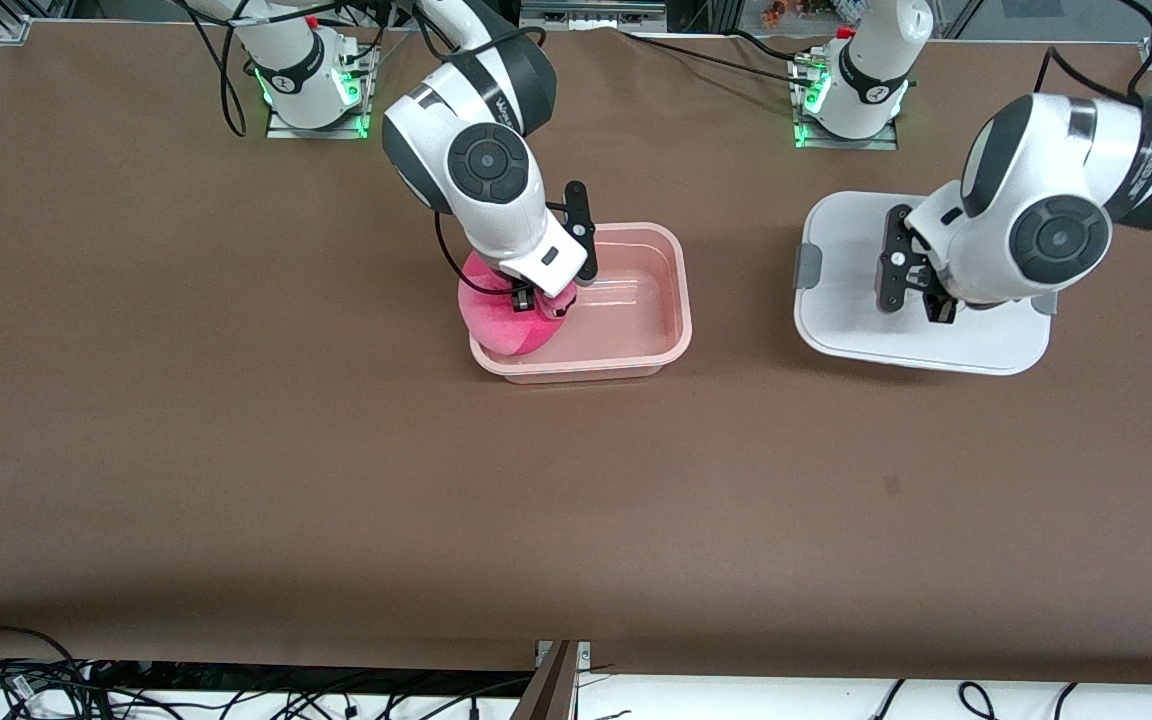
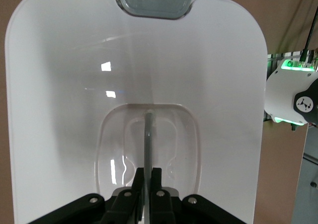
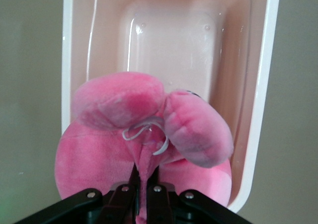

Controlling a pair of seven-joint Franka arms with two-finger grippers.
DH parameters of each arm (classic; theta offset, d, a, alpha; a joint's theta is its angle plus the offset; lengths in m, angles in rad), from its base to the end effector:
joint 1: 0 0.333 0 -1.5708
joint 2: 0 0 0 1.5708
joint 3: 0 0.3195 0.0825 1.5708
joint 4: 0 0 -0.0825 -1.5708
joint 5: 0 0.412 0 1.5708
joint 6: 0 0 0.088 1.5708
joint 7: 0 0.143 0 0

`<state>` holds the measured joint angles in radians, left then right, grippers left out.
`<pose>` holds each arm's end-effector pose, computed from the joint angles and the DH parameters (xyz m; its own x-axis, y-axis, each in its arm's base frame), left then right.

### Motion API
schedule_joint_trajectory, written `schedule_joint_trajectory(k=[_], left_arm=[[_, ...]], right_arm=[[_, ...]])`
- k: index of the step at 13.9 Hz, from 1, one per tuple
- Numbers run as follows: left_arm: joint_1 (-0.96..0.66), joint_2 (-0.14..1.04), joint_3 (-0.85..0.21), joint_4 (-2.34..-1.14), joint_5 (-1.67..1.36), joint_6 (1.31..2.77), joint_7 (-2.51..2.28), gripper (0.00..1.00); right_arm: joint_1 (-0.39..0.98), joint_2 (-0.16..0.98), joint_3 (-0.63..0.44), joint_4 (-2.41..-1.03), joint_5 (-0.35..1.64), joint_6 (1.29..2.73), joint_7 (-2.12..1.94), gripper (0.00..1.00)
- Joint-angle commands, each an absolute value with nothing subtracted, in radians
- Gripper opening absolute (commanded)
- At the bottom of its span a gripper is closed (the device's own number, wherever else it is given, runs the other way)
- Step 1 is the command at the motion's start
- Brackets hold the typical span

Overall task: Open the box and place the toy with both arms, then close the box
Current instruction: 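Set the lid aside with the left gripper while the right gripper lowers the plush, then open the right gripper to release the pink plush inside the box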

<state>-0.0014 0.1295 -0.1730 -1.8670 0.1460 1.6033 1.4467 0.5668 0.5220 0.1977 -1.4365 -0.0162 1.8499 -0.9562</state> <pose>0.5547 -0.0752 0.3803 -0.1155 -0.9808 -0.1570 -0.9297 0.0511 0.3649 0.5308 0.4795 0.3436 -0.1332 0.9910 0.0106 0.9827 0.1334 -0.1288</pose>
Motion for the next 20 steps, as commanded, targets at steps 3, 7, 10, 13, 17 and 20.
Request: schedule_joint_trajectory(k=[3,7,10,13,17,20], left_arm=[[0.026,0.052,-0.212,-1.934,0.100,1.574,1.379,0.00],[0.025,0.058,-0.222,-1.937,0.104,1.598,1.379,0.00],[0.025,0.063,-0.222,-1.934,0.106,1.600,1.379,0.00],[0.021,0.067,-0.224,-1.930,0.106,1.600,1.379,0.00],[0.021,0.074,-0.253,-1.901,0.107,1.598,1.370,0.00],[0.021,0.080,-0.293,-1.873,0.106,1.589,1.326,0.00]], right_arm=[[0.609,0.597,0.192,-1.402,-0.073,1.925,-0.849,0.00],[0.626,0.637,0.190,-1.402,-0.109,1.957,-0.818,0.00],[0.627,0.652,0.190,-1.404,-0.107,1.992,-0.802,0.99],[0.643,0.675,0.192,-1.402,-0.103,2.097,-0.698,1.00],[0.686,0.713,0.193,-1.402,-0.098,2.249,-0.536,1.00],[0.684,0.703,0.193,-1.402,-0.095,2.246,-0.531,1.00]])
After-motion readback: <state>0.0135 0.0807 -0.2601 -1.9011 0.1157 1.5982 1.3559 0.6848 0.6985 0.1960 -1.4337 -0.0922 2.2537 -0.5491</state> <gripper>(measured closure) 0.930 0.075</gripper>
